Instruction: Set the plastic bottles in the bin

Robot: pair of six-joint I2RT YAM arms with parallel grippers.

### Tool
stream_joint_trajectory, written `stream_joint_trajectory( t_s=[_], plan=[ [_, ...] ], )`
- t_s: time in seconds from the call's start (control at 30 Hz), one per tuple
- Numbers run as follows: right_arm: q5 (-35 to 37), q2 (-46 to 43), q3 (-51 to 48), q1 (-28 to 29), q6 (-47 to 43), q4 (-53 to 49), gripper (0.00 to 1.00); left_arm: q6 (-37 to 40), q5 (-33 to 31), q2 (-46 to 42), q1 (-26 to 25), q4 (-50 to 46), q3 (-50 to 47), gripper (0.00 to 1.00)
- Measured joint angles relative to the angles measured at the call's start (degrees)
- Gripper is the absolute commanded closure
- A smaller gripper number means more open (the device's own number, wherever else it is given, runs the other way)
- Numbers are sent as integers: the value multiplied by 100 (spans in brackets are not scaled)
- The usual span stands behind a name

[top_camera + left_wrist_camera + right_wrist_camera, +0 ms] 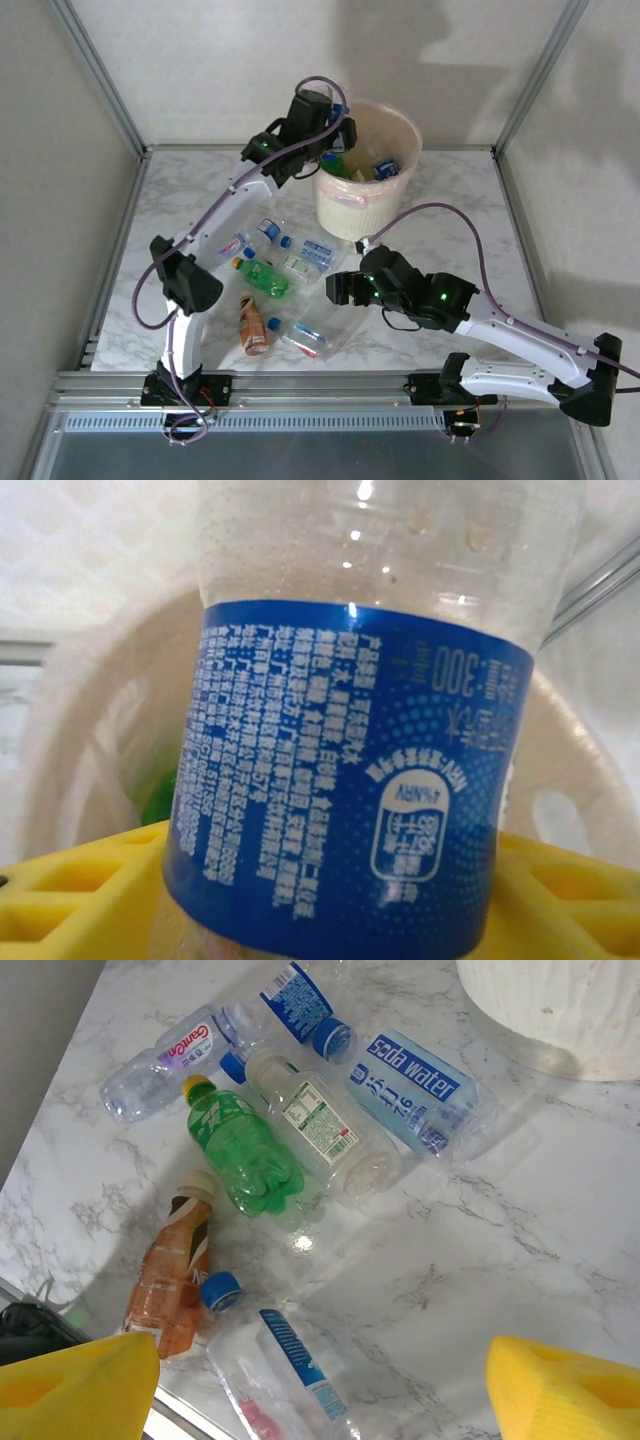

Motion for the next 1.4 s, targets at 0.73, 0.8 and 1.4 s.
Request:
stream_joint_trajectory(
  t_s=[0.73,0.8,1.4],
  plan=[
    [-525,1738,9,654,-603,249,7,-205,-291,-2909,205,1045,-2157,0],
    [-621,2118,61,802,-758,264,7,-348,-262,-3456,522,1320,-2839,0],
    [-1078,4015,1084,1060,-1864,330,11,-789,-223,-5187,1357,1335,-6242,0]
  ],
)
